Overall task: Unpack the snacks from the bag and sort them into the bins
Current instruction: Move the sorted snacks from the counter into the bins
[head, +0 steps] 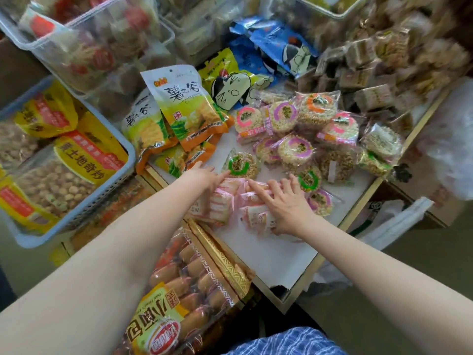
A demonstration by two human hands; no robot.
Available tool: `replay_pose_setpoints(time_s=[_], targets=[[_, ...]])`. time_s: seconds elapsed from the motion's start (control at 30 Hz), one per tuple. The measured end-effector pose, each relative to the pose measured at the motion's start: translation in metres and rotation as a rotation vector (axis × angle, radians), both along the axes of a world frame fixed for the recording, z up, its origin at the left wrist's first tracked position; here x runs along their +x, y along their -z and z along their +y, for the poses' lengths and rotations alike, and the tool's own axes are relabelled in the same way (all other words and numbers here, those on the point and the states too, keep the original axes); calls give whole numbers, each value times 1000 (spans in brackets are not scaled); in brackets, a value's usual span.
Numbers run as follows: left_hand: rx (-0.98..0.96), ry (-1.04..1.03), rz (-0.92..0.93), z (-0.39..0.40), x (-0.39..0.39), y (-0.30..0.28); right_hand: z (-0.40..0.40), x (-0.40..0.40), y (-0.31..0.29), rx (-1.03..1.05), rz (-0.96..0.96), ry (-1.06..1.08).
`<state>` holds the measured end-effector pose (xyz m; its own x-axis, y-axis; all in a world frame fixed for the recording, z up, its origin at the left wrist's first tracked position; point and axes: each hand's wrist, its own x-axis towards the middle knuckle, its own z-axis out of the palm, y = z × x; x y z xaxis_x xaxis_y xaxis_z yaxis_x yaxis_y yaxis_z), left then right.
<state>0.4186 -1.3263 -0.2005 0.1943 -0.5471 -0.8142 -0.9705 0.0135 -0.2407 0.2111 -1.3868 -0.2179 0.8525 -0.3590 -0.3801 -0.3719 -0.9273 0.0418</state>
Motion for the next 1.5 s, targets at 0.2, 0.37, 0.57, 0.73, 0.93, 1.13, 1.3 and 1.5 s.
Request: replay_pose_setpoints(time_s=[0.2,0.37,0.57,0.73,0.93,1.13,1.3,1.5], targets=[[-133,92,-83,4,-10,-4,-1,1,3,-16,-14,6],[-113,125,-123,7,-25,-24,2,-4,-1,-168,-70,-87],[-125,15,-124,25,-32,-34,5,-12,-4,-166,-159,-95],[-267,-55,-145,29,-35,-38,4,-7,-9,-20,-103,-58],[-791,-501,-171,55,-24,-44,-9,10,-27,219,-219,246],[-1217,-1534,365,102,-13,-52,-24,40,-60,509,-560,411],[-1289,-1878,1421,162,-17,-66,5,60,-110,1270,-687,473],[-1376,-1947,1789,278,-10,-77,105,114,-136,1472,-493,331]])
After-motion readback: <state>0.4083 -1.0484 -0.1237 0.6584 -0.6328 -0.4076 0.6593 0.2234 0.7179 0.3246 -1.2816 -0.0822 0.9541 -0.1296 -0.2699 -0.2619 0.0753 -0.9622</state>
